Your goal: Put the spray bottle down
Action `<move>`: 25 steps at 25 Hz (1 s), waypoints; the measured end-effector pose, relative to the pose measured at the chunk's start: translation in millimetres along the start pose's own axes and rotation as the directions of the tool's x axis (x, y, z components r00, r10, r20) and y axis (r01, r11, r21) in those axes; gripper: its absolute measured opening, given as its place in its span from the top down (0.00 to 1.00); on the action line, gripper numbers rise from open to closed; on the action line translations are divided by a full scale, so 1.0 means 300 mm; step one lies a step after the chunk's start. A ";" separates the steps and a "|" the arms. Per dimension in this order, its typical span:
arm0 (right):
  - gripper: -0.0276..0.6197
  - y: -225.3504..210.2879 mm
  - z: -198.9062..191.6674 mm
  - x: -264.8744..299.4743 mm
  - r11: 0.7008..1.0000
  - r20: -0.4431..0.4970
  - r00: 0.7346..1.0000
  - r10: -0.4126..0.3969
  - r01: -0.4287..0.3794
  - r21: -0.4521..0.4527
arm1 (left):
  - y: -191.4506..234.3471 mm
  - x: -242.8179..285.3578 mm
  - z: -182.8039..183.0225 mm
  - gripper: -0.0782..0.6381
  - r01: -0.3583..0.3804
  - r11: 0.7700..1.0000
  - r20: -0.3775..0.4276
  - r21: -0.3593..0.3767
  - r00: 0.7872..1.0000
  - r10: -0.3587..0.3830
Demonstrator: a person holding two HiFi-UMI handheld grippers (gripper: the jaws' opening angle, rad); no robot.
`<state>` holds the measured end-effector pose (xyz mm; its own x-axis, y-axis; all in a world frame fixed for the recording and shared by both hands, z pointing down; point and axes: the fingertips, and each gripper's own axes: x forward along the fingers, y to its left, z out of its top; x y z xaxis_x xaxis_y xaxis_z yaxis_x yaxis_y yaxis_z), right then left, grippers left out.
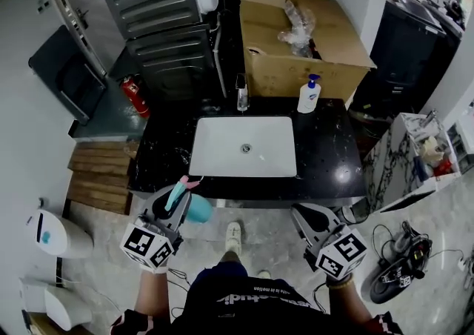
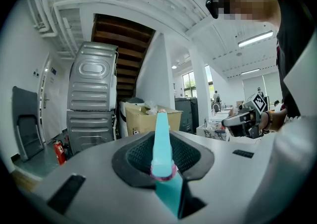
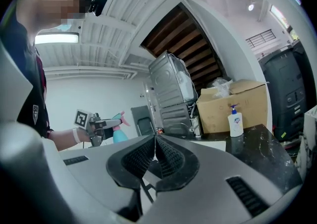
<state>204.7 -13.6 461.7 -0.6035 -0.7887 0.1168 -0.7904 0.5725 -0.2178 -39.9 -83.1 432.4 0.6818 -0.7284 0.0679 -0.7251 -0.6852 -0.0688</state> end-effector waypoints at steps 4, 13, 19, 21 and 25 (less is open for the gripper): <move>0.90 -0.064 0.035 0.160 1.000 -0.016 1.000 -0.018 0.018 -0.017 | 0.159 0.099 -0.044 0.76 -0.002 1.000 0.006 -0.022 1.000 0.002; 0.90 -0.095 0.196 0.680 0.989 -0.041 0.999 -0.017 0.011 -0.147 | 0.665 0.344 -0.157 0.76 -0.030 0.999 -0.039 0.024 0.999 0.031; 0.90 -0.094 0.255 0.936 0.991 -0.039 0.999 -0.022 0.017 -0.135 | 0.903 0.495 -0.254 0.76 -0.023 0.999 -0.031 0.031 0.999 0.024; 0.90 -0.090 0.252 0.985 0.989 -0.050 0.998 -0.032 0.025 -0.143 | 0.957 0.538 -0.309 0.76 -0.018 1.000 -0.036 0.023 0.999 0.019; 0.90 -0.102 0.252 1.037 0.989 -0.058 0.997 -0.053 0.044 -0.138 | 1.037 0.608 -0.412 0.76 -0.020 1.000 -0.073 0.001 0.997 0.020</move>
<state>48.9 -293.4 431.5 -0.5661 -0.8036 0.1838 -0.8233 0.5624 -0.0767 -153.1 -428.8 546.3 0.6580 -0.7401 0.1389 -0.7387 -0.6702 -0.0715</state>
